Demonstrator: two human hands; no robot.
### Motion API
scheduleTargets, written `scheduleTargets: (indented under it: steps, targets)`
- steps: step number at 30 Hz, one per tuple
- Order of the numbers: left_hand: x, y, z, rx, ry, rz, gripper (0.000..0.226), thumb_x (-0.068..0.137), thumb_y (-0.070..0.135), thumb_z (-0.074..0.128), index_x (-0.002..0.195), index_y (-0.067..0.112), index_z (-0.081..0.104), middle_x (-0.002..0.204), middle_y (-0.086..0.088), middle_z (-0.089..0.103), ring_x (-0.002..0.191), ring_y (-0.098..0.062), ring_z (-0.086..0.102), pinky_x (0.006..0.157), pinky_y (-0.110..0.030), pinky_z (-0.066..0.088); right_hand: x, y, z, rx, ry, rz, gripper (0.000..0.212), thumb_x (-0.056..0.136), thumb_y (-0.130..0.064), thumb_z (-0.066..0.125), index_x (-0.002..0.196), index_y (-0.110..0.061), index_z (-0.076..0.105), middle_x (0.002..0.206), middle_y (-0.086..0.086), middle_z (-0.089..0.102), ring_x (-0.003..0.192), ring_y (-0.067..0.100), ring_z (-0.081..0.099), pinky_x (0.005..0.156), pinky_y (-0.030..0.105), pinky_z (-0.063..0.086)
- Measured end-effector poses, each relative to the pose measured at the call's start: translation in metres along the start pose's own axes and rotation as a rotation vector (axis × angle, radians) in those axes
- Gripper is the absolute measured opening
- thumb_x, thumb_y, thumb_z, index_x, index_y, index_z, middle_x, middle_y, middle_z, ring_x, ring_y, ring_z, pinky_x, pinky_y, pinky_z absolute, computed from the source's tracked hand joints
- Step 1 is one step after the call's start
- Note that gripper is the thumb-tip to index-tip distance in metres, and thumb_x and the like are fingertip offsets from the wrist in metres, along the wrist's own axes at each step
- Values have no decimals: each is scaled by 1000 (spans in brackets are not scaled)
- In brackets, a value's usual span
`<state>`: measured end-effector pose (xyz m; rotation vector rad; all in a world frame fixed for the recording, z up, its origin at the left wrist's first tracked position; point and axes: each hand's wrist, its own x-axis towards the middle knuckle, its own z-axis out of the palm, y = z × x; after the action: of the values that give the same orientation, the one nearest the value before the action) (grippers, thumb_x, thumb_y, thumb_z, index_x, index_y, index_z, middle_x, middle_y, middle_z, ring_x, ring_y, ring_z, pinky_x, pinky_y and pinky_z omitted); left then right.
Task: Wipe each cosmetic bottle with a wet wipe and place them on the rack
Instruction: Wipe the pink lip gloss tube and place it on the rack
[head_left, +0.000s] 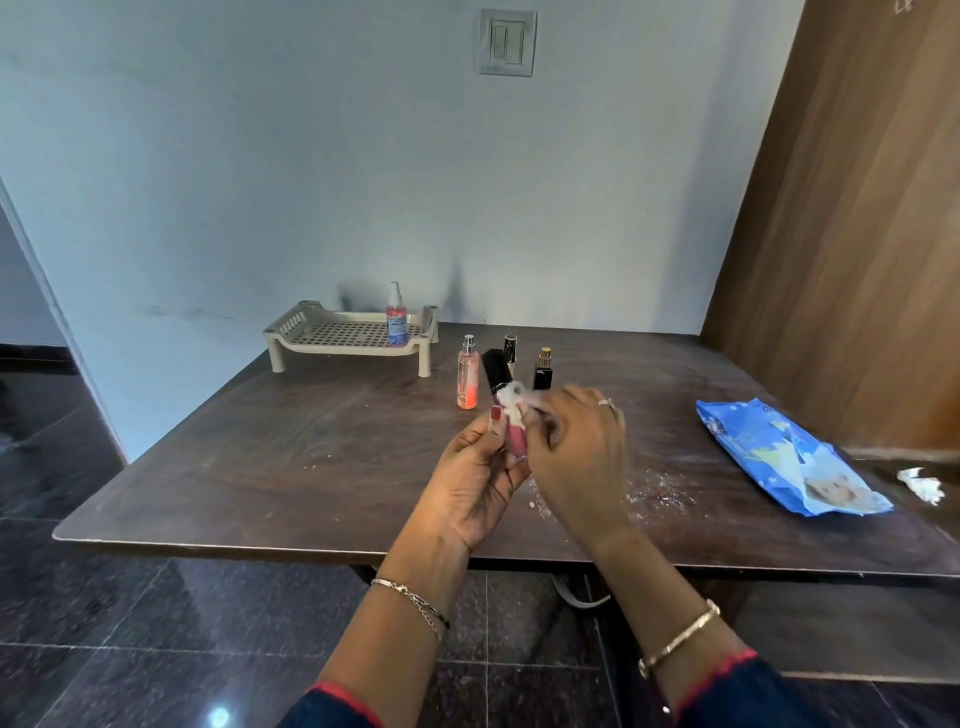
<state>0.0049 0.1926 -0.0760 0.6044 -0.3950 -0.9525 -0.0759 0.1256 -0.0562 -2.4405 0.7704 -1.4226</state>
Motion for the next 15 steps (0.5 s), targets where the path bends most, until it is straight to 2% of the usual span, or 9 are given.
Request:
scheduleTargets:
  steps: [2, 5, 7, 10, 12, 15]
  targets:
    - [1, 0, -1, 71, -8, 7, 28, 97, 11, 42, 93, 3, 70, 85, -12, 73, 73, -17, 71, 71, -31, 59, 18, -1, 7, -17, -36, -6, 21, 86, -22, 58, 102, -23, 72, 97, -6, 69, 92, 13, 58, 86, 28, 36]
    - [8, 9, -9, 179, 38, 36, 21, 96, 12, 47, 99, 6, 67, 87, -9, 73, 75, -17, 70, 75, -34, 57, 36, 3, 20, 65, -119, -16, 21, 86, -20, 57, 100, -26, 71, 94, -8, 69, 87, 14, 61, 80, 32, 46]
    - [17, 22, -18, 293, 99, 60, 18, 94, 14, 51, 103, 8, 65, 94, -10, 72, 83, -19, 70, 79, -35, 56, 42, 8, 34, 226, -223, 84, 16, 89, -17, 59, 98, -23, 71, 93, -6, 69, 87, 14, 61, 77, 32, 48]
    - [36, 56, -29, 488, 215, 102, 18, 93, 18, 53, 109, 10, 59, 104, -7, 70, 95, -24, 66, 79, -36, 53, 52, 13, 56, 430, -364, 319, 15, 92, -15, 56, 100, -17, 68, 97, -1, 67, 91, 18, 63, 81, 36, 51]
    - [52, 85, -38, 628, 313, 146, 16, 93, 17, 54, 107, 11, 58, 106, -7, 68, 101, -26, 64, 86, -38, 54, 58, 14, 68, 467, -412, 383, 15, 94, -17, 53, 102, -16, 65, 95, 0, 66, 85, 17, 63, 72, 32, 51]
    - [85, 132, -55, 784, 405, 248, 21, 92, 15, 57, 111, 5, 58, 108, -13, 66, 101, -27, 64, 91, -43, 53, 66, 7, 84, 516, -471, 413, 13, 95, -15, 52, 103, -11, 63, 89, 5, 65, 63, 9, 57, 52, 19, 43]
